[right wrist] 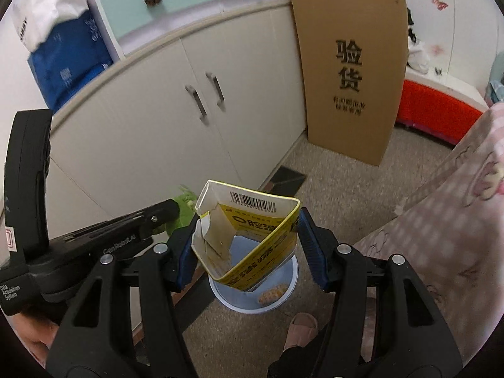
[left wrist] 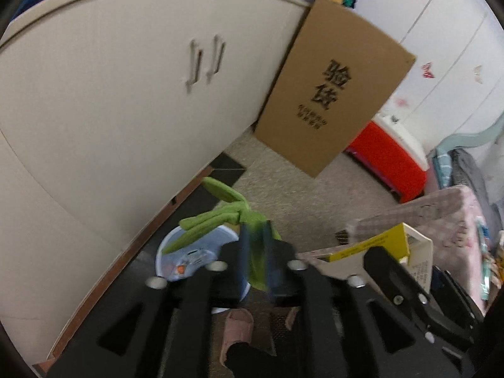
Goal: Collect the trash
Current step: 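Carry both items to the wastebasket and open both tools to drop them, then move both tools back toward the table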
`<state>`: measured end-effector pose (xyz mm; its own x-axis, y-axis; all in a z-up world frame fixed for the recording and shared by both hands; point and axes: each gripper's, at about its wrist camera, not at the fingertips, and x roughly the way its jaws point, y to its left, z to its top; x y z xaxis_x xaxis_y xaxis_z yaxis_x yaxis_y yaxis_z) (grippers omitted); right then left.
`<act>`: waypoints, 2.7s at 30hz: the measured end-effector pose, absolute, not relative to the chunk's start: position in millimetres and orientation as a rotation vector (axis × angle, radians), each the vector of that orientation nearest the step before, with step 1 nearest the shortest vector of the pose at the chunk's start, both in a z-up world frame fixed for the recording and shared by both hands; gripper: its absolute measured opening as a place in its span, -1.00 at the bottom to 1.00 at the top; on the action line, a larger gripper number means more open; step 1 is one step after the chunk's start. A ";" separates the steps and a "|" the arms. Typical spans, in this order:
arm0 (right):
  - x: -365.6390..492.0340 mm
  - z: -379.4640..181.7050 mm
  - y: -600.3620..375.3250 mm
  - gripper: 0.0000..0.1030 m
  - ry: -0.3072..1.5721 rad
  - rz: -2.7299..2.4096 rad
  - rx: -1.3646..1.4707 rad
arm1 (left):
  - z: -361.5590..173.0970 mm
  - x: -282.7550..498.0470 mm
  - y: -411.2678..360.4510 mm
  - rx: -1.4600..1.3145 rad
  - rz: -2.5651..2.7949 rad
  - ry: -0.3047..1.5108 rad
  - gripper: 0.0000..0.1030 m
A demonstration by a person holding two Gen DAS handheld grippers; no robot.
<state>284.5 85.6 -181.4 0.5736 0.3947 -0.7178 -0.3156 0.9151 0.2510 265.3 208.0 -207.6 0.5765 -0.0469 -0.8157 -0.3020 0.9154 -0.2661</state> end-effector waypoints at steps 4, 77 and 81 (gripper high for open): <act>289.4 -191.8 85.8 0.10 0.892 0.415 0.099 | -219.3 267.7 220.9 -0.404 0.209 0.960 0.18; 147.5 -86.7 -250.8 0.71 0.579 -0.111 0.502 | -72.3 198.4 -45.6 -0.100 -0.143 0.754 0.60; 155.0 -99.7 -271.6 0.72 0.592 -0.143 0.625 | -75.1 205.3 -66.9 -0.079 -0.153 0.775 0.60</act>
<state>155.0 -271.6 -99.7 0.8259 0.0478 -0.5617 0.2993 0.8072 0.5087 205.3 -66.9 -75.1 0.7043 -0.1668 -0.6900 0.1085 0.9859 -0.1276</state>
